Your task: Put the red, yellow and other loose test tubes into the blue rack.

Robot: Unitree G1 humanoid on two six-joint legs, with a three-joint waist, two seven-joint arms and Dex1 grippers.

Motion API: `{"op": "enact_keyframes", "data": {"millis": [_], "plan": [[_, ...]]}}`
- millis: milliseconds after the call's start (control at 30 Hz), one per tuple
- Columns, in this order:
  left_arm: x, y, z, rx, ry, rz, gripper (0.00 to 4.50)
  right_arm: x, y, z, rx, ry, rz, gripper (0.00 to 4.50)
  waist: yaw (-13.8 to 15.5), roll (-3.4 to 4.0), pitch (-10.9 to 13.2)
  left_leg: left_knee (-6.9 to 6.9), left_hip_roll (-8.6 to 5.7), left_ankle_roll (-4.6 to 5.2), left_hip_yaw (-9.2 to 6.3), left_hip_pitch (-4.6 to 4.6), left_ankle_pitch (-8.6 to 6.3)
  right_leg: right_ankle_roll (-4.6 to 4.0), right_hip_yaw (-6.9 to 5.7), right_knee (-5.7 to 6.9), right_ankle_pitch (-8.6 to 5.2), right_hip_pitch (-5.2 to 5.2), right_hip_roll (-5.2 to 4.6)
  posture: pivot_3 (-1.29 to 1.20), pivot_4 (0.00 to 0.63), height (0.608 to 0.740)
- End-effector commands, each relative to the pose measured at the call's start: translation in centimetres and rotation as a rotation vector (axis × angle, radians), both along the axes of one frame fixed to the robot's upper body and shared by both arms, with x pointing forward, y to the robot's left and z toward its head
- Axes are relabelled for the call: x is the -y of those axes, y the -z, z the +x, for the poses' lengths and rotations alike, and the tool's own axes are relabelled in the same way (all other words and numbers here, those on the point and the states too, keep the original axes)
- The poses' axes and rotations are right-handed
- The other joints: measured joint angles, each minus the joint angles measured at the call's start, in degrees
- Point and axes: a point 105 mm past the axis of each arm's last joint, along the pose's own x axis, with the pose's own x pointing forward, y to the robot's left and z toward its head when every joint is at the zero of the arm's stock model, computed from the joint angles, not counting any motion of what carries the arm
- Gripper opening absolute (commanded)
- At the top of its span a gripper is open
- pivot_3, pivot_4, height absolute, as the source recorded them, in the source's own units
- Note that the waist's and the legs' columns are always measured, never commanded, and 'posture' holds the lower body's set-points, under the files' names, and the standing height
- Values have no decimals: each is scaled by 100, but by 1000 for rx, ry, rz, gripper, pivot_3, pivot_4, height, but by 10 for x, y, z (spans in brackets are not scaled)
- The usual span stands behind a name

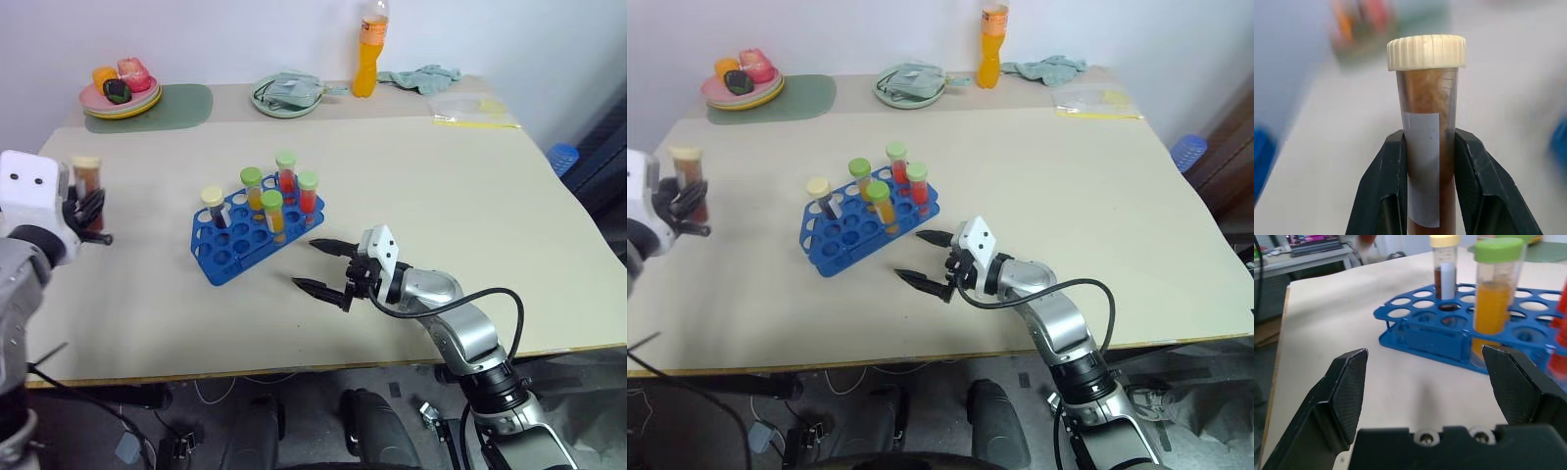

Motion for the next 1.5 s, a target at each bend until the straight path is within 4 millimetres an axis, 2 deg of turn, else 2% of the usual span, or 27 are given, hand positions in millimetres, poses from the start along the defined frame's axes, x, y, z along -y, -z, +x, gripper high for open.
{"op": "enact_keyframes", "data": {"millis": [33,100,167,300,433,733,967,1500], "plan": [[80,-9,-27,252,188,113,734,-6,-10,0,33,-30,21,4125,-10,-4,-3,0,-4,0,8,0,0,2,3,-2,1,1,-8,0,150,740],[111,11,-32,271,226,95,734,-7,-11,1,36,-35,21,4125,-13,-4,-3,1,-14,0,10,1,0,3,5,-2,2,2,-14,0,150,740],[120,25,-31,287,178,20,734,-7,-11,1,40,-37,20,4125,-13,-2,-4,0,-14,1,9,5,0,3,4,2,2,3,-10,0,150,740],[121,38,-20,336,87,43,734,-8,-12,2,42,-32,24,4125,-18,2,-7,1,-5,2,1,13,1,2,2,10,1,6,10,0,150,740],[124,49,-6,329,80,51,734,-9,-14,2,42,-28,30,4125,-21,2,-7,1,-2,3,-1,11,0,2,2,10,1,7,18,0,150,740],[141,64,5,244,194,21,734,-9,-14,3,46,-17,33,4125,-23,2,-7,2,-1,4,-2,10,0,3,2,9,1,7,18,0,150,740],[145,76,14,183,213,8,734,-9,-14,3,48,-15,34,4125,-23,2,-7,2,-1,4,-4,10,0,3,2,9,1,7,20,0,150,740],[131,84,15,145,98,87,734,-7,-13,2,37,-18,31,4125,-28,3,-7,2,0,4,-5,12,0,3,2,10,1,7,21,0,150,740]]}}
